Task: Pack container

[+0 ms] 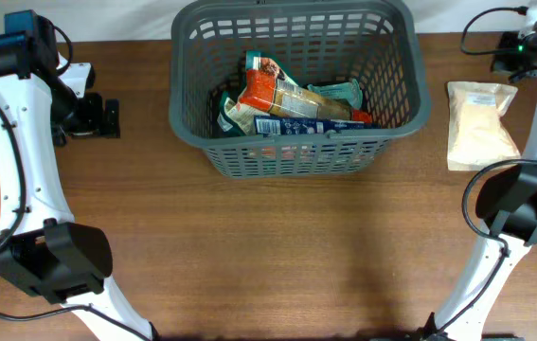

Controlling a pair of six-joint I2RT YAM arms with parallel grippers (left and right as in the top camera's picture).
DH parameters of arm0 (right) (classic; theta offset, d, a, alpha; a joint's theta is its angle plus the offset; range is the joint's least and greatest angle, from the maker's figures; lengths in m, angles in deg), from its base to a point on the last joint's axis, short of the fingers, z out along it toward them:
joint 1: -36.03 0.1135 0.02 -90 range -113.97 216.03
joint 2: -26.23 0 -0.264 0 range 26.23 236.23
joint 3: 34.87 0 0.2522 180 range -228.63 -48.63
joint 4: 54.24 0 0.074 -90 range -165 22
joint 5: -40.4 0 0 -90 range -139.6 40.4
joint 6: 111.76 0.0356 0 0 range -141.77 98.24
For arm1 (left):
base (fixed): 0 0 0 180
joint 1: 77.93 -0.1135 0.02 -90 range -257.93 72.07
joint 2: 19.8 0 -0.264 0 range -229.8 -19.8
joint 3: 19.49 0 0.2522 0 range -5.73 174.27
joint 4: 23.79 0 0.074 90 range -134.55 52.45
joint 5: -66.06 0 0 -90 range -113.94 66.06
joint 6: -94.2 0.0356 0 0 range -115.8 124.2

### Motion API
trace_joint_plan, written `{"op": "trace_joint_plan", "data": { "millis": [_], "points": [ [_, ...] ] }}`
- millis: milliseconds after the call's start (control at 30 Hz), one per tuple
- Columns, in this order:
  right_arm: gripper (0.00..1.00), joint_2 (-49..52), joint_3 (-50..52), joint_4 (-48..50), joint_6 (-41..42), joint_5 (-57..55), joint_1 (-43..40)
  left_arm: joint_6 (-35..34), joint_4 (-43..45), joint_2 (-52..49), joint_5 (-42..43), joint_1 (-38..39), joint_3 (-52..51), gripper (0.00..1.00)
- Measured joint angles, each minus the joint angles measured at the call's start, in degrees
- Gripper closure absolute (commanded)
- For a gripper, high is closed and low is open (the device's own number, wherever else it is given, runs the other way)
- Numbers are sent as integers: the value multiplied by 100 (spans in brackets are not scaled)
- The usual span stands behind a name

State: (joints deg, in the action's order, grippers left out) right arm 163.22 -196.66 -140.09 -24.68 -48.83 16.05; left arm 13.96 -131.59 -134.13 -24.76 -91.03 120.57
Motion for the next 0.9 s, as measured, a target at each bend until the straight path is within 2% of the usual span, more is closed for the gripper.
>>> {"op": "trace_joint_plan", "data": {
  "millis": [167,333,533,567,633,700,900],
  "points": [
    [96,0,7,-168,15,24,0,0,2,0,0,0,0,1],
    [75,-46,348,-210,28,-4,0,0,2,0,0,0,0,1],
    [51,-50,1587,28,81,-48,0,0,2,0,0,0,0,1],
    [43,-50,1790,127,66,-52,0,0,0,0,0,0,0,1],
    [34,-37,2264,415,63,-61,0,0,2,0,0,0,0,1],
    [31,-37,2413,634,76,-79,0,0,2,0,0,0,0,1],
    [32,-37,2551,1167,96,-251,0,0,2,0,0,0,0,1]
  ]
}}
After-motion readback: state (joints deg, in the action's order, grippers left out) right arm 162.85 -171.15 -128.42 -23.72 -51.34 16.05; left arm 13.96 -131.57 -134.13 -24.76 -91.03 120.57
